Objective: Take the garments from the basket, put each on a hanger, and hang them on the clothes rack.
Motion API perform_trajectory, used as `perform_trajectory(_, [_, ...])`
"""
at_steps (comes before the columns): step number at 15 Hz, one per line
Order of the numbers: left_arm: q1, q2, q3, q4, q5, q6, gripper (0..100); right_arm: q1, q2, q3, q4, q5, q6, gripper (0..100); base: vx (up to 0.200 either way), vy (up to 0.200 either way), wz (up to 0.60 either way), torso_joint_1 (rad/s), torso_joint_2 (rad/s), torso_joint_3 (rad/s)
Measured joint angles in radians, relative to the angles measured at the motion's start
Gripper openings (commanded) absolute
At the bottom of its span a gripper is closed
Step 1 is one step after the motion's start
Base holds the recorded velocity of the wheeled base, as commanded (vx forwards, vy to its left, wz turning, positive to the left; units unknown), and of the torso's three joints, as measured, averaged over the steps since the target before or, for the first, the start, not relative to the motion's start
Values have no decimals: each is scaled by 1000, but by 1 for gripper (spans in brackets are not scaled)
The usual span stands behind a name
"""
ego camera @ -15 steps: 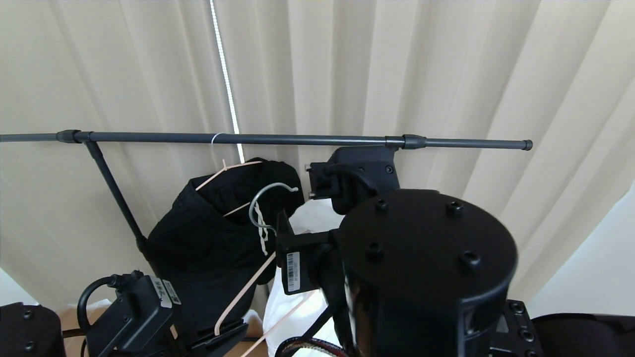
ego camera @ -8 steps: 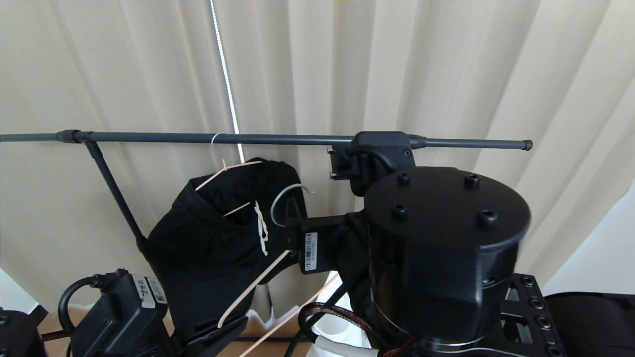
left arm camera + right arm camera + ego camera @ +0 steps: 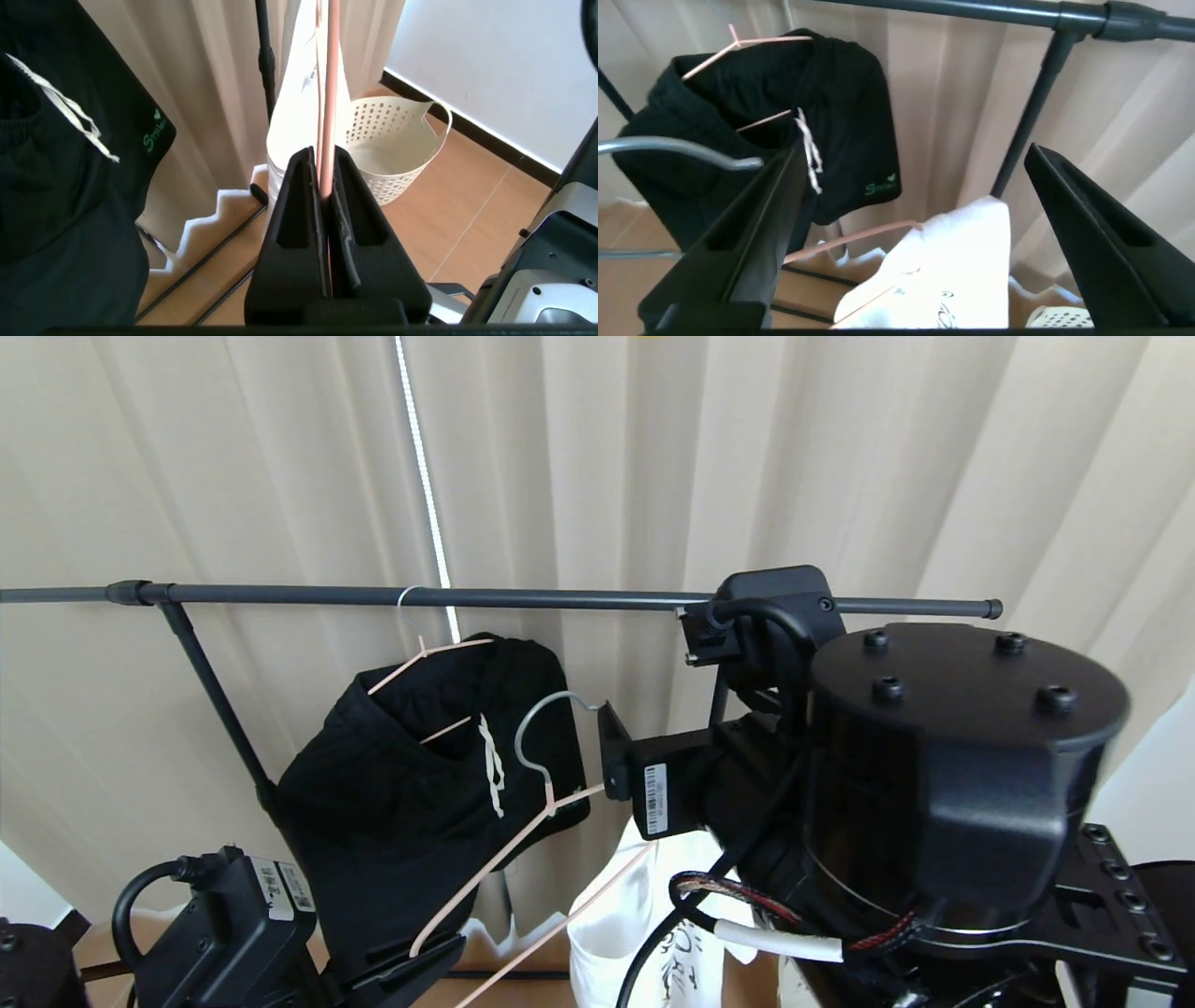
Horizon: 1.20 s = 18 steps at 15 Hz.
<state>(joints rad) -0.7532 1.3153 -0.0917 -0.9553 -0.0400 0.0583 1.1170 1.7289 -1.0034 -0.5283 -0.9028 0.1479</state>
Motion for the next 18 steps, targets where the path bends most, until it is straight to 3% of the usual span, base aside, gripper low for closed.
perform_trajectory(4, [2, 0, -2, -2, 0, 0, 0, -30, -47, 94, 9, 36, -90, 100, 0, 0, 0, 0, 0, 0])
perform_trajectory(8, [2, 0, 0, -3, 0, 0, 0, -52, -36, 177, 25, 43, -103, 100, 0, 0, 0, 0, 0, 0])
perform_trajectory(18, [1, 0, 0, -3, 0, 0, 0, -129, 156, 162, 10, 2, -74, 100, 0, 0, 0, 0, 0, 0])
